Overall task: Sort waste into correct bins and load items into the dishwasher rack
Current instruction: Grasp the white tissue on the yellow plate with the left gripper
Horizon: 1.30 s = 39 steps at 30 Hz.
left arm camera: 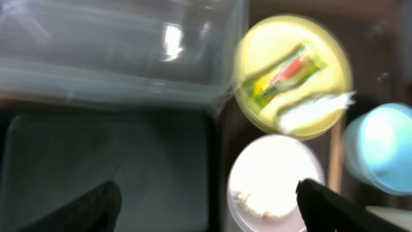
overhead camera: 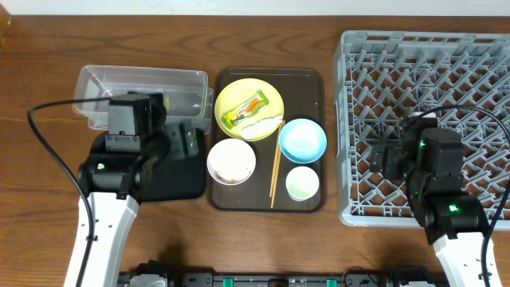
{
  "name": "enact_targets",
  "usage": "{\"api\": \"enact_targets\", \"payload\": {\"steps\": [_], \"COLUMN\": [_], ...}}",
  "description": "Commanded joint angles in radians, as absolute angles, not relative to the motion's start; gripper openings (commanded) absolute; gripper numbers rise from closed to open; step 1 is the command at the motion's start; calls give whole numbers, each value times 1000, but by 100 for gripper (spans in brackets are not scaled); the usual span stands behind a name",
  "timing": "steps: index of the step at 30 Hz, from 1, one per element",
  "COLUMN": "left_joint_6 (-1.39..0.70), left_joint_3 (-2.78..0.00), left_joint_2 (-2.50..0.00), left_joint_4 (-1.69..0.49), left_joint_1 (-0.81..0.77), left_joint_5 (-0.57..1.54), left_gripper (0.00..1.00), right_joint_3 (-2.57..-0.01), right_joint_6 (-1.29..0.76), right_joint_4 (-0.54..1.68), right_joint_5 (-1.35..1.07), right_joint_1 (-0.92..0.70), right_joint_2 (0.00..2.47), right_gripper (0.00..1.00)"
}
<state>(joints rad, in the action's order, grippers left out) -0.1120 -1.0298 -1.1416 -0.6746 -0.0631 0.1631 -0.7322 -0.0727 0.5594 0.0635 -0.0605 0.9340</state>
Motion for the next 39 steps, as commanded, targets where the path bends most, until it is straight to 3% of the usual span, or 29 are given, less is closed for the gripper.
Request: {"api": "enact_targets", "payload": {"steps": [1,13,20,39], "left_joint_6": [-43,268,280,280], "left_joint_3": [-1047,-1102,-1102,-1102], "left_joint_2": [-1177,-1473,-1637,-1836], "left_joint_4": [-592,-318,-235,-168], "left_joint_1": [-80,-316,-426,-453], "left_joint_5": [231,223,224,142], "left_gripper": [89,89,85,74], "right_joint_3": [-754,-754,-754,-754], "right_joint_6": [-89,-89,-89,-89], "right_joint_4": [561,572,573,580], "right_joint_5": [63,63,63,63], "right_joint_1": [-66,-66,-66,-66], "right_joint_2": [934,934,935,936], "right_gripper": [99,99,99,99]}}
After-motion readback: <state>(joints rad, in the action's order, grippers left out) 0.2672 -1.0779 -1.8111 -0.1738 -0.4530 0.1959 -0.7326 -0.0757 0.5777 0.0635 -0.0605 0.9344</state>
